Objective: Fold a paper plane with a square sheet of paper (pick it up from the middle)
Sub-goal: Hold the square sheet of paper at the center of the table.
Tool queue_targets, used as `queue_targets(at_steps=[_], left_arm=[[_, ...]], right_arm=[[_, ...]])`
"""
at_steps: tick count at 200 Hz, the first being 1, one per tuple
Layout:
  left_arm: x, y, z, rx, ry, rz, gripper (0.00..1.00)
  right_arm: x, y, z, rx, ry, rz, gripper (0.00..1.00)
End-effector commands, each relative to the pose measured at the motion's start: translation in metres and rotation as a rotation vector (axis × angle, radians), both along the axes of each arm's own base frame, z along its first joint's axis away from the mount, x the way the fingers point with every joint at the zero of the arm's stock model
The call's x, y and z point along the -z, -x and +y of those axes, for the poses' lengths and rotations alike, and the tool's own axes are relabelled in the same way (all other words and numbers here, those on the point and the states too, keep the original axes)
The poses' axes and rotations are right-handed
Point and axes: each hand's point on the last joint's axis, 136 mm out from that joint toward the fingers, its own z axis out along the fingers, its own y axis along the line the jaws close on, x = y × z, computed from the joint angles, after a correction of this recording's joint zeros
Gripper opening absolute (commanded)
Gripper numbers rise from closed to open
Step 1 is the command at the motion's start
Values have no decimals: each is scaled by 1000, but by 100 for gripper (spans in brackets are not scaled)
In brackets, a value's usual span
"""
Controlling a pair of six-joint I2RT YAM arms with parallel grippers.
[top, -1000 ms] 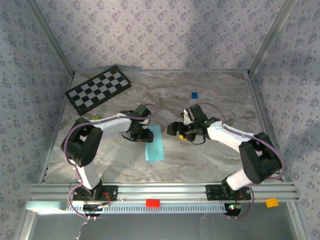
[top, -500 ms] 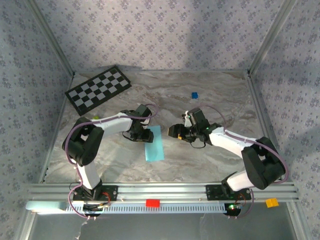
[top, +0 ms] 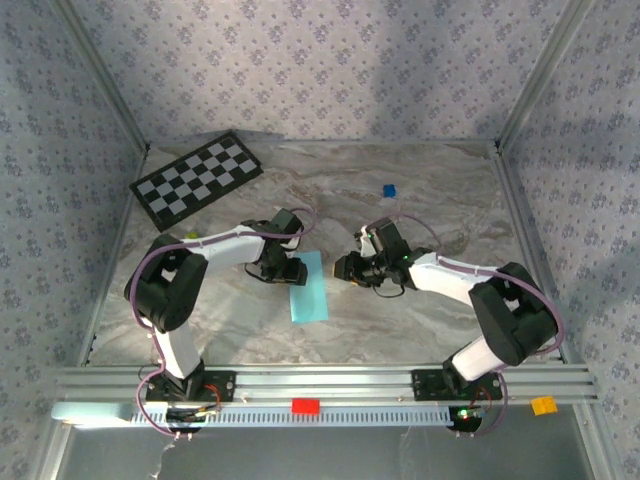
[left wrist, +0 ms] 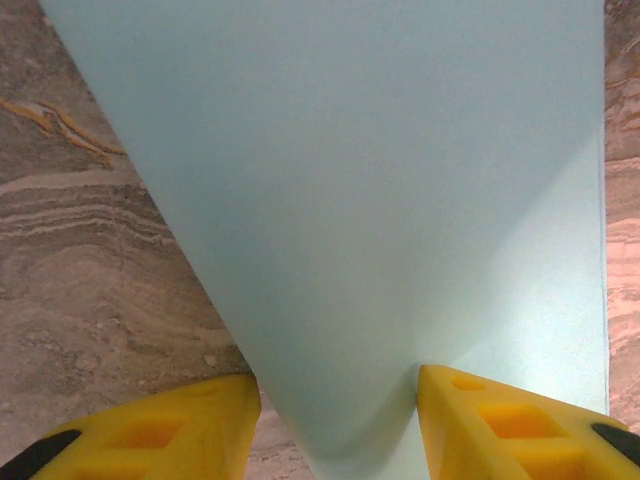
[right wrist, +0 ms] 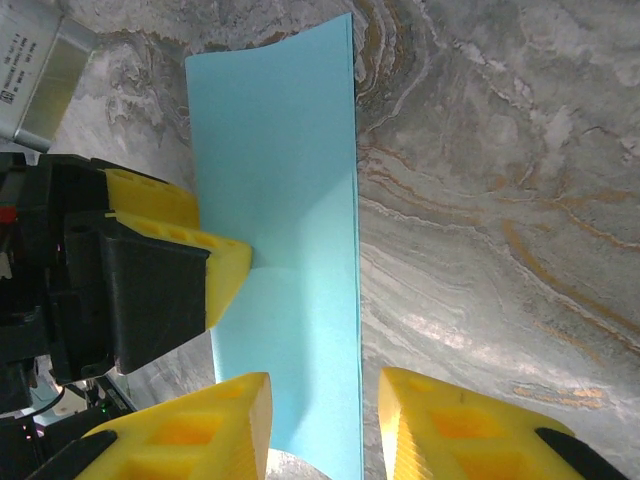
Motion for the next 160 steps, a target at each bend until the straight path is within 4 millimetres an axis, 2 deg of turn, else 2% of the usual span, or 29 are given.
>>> queue_targets(at_steps=[1,32,54,77,92,160], left_arm=[[20,4,6,12,-44,-1,48],[23,4,6,21,-50,1,49],[26,5,6,21,-55,6,49],[28,6,8,16,-58,9,49],[28,6,8,15,-57,9,49],[31,7,7,8,-54,11,49]], right_arm=[[-6,-3,8,-3,-25,-2,34],[-6,-1,17,-32,-50,17,30],[-4,0,28,-57,-47,22,19],[8,-4,31,-41,-8,48,8],[12,-7,36,-36,-7,59,4],[24,-6,62,-82,-11,92,2]])
